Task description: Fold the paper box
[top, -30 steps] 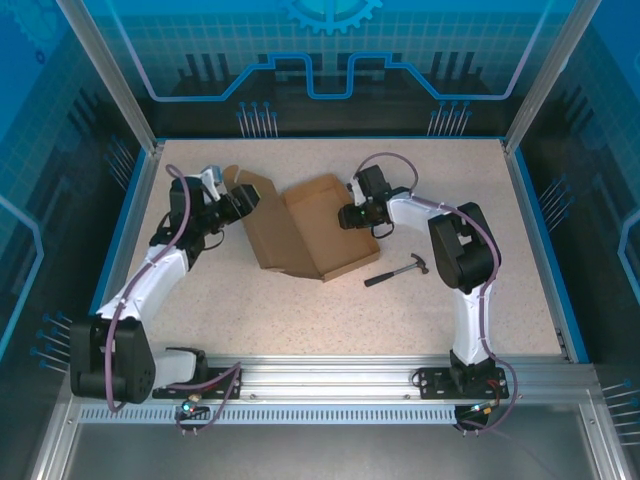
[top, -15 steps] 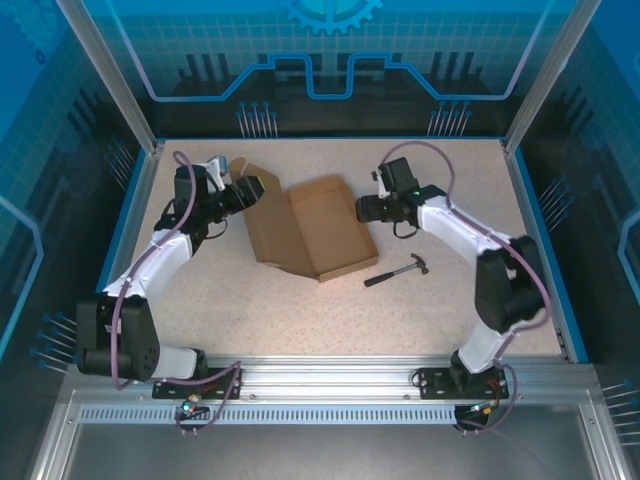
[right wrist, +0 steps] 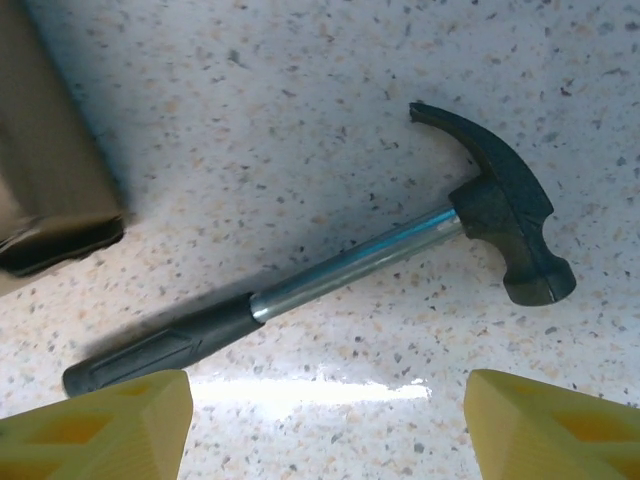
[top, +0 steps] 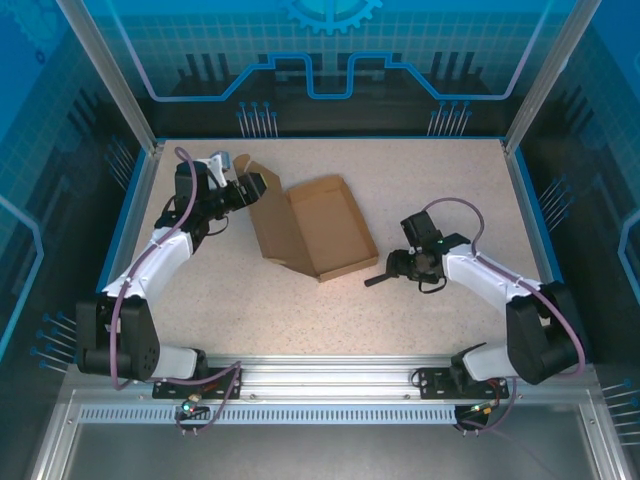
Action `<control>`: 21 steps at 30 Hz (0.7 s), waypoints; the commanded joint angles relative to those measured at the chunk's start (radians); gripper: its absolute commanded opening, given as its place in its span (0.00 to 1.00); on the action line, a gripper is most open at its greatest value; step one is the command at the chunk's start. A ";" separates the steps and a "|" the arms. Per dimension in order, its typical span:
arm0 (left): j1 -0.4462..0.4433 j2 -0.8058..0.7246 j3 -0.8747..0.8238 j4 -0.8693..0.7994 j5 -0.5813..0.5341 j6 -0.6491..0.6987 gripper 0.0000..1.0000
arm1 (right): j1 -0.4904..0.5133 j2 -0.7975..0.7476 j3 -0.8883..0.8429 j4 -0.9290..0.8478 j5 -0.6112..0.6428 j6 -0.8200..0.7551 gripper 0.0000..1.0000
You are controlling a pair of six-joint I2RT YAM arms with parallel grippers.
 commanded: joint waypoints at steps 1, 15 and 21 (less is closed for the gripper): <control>-0.005 -0.001 0.017 0.019 0.027 0.033 0.73 | -0.018 0.055 0.003 0.069 -0.020 0.037 0.73; -0.005 -0.005 0.013 0.021 0.029 0.039 0.73 | -0.005 0.247 0.120 0.099 0.044 -0.008 0.63; -0.005 -0.002 0.014 0.020 0.027 0.048 0.73 | 0.032 0.325 0.203 0.052 0.123 -0.035 0.49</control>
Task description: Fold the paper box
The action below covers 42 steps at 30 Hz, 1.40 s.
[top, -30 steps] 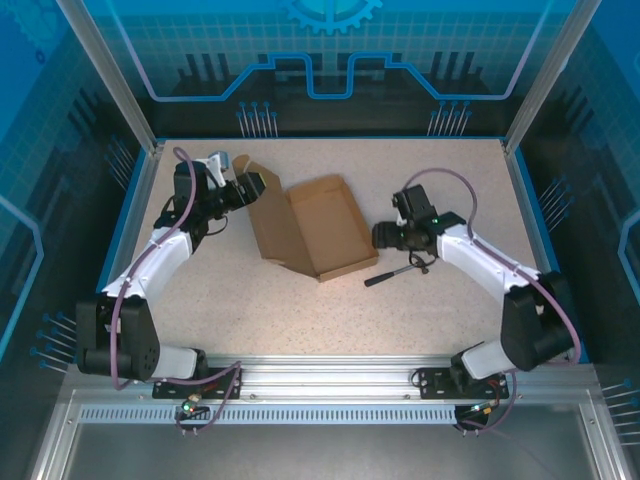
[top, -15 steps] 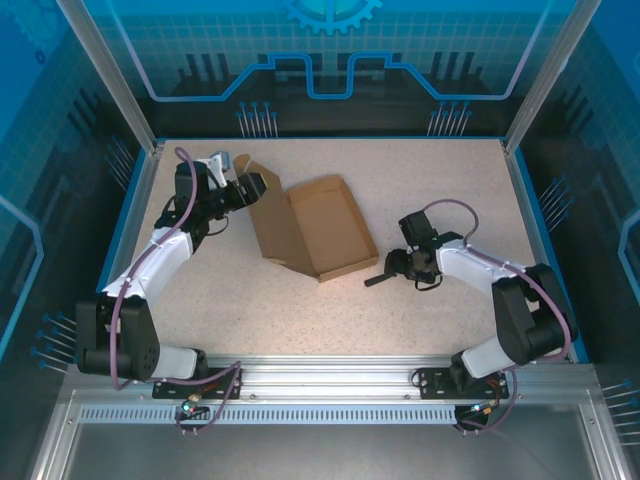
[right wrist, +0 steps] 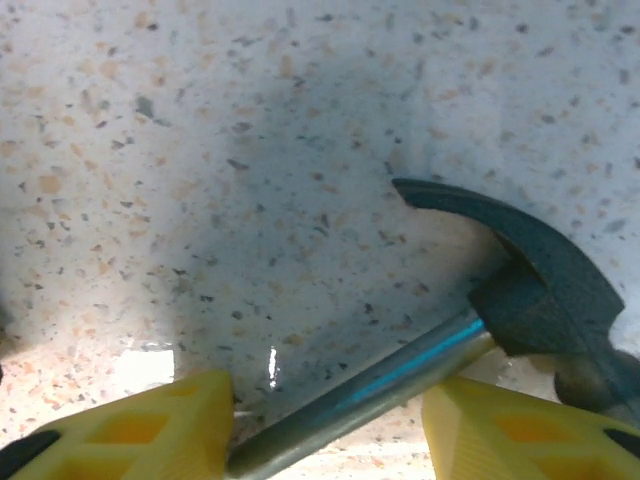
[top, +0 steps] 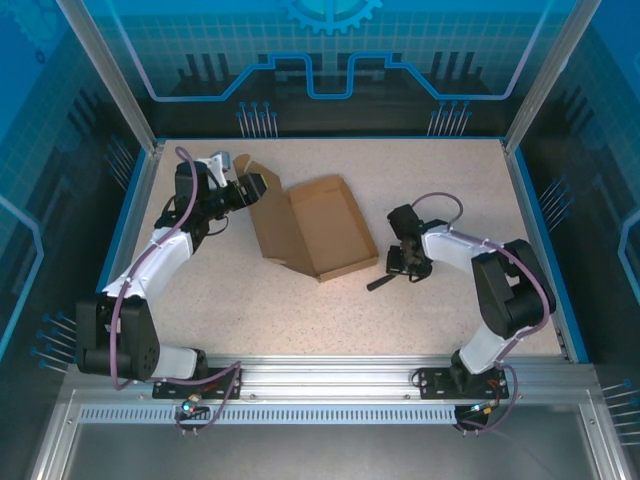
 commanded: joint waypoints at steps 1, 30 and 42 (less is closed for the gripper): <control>-0.005 -0.002 0.015 0.019 0.027 0.028 0.73 | 0.023 0.052 0.061 0.066 0.069 -0.036 0.46; -0.005 0.001 0.014 0.018 0.025 0.038 0.73 | 0.030 -0.127 0.236 -0.011 0.058 -0.141 0.11; -0.005 -0.002 0.015 0.018 0.029 0.029 0.73 | 0.226 0.248 0.700 -0.059 0.021 -0.165 0.11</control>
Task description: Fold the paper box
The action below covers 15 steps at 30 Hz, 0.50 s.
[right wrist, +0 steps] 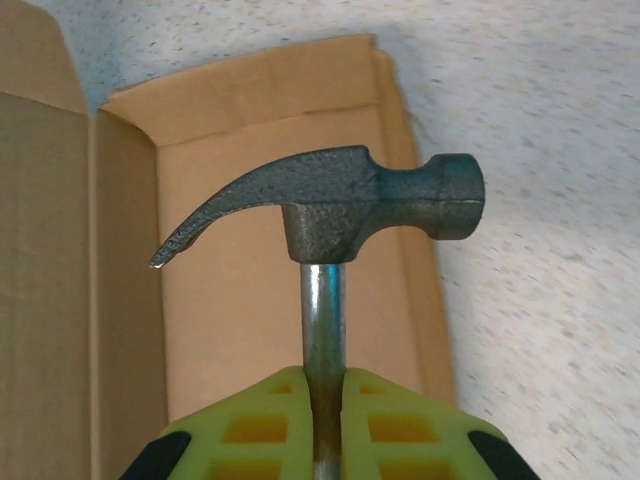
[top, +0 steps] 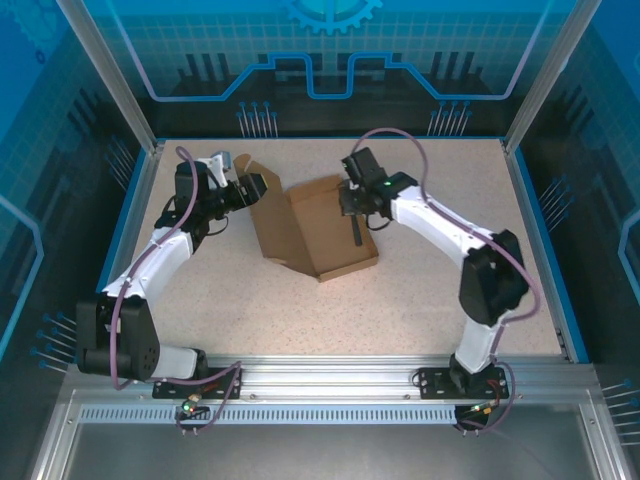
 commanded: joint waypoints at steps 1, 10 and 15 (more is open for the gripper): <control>-0.005 -0.003 0.017 0.019 0.023 0.022 0.73 | 0.032 0.122 0.106 -0.047 -0.016 -0.020 0.11; -0.005 -0.004 0.015 0.025 0.025 0.019 0.73 | 0.044 0.366 0.288 -0.087 -0.037 -0.042 0.12; -0.005 -0.002 0.017 0.025 0.025 0.020 0.73 | 0.042 0.435 0.328 -0.109 -0.046 -0.047 0.15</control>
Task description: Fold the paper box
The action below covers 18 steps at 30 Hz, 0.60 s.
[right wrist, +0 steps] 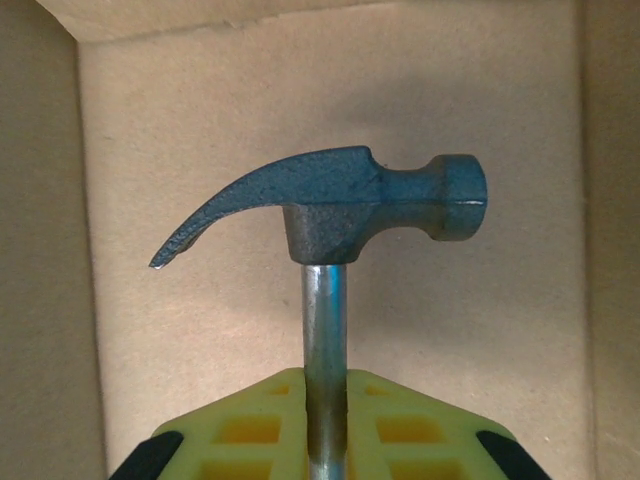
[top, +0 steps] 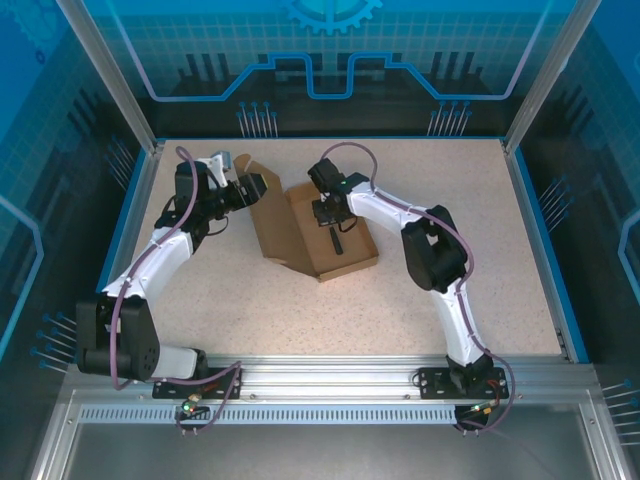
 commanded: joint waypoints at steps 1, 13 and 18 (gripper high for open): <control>-0.005 -0.002 0.017 0.025 0.025 0.020 0.73 | 0.002 0.029 0.047 -0.035 -0.023 -0.016 0.16; -0.005 -0.008 0.018 0.020 0.025 0.022 0.73 | -0.029 -0.207 -0.112 -0.036 -0.042 -0.067 0.46; -0.005 -0.007 0.021 0.025 0.029 0.012 0.73 | -0.090 -0.420 -0.380 0.026 -0.098 -0.075 0.55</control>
